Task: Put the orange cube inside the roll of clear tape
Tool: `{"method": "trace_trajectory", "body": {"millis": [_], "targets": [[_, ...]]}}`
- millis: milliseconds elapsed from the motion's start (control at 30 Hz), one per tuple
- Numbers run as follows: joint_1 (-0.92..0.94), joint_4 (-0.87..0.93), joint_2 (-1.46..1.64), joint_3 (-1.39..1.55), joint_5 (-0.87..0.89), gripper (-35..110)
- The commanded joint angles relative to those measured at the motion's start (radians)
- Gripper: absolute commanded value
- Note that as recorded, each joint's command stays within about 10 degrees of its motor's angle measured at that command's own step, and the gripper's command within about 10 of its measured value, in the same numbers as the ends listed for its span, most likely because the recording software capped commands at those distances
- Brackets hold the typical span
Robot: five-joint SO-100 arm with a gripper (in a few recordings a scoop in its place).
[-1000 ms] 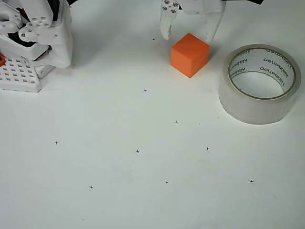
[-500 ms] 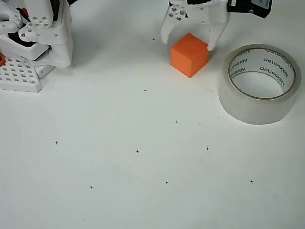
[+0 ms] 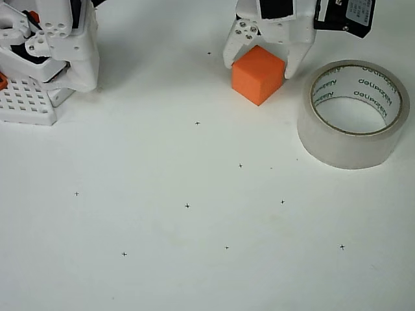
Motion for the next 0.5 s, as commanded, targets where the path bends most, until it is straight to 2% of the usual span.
{"method": "trace_trajectory", "body": {"millis": [0, 200, 467], "targets": [[-0.029, -0.009, 0.029, -0.071, 0.012, 22], [-0.037, -0.009, 0.031, -0.069, 0.014, 14], [-0.054, 0.041, 0.153, -0.071, 0.034, 13]]}}
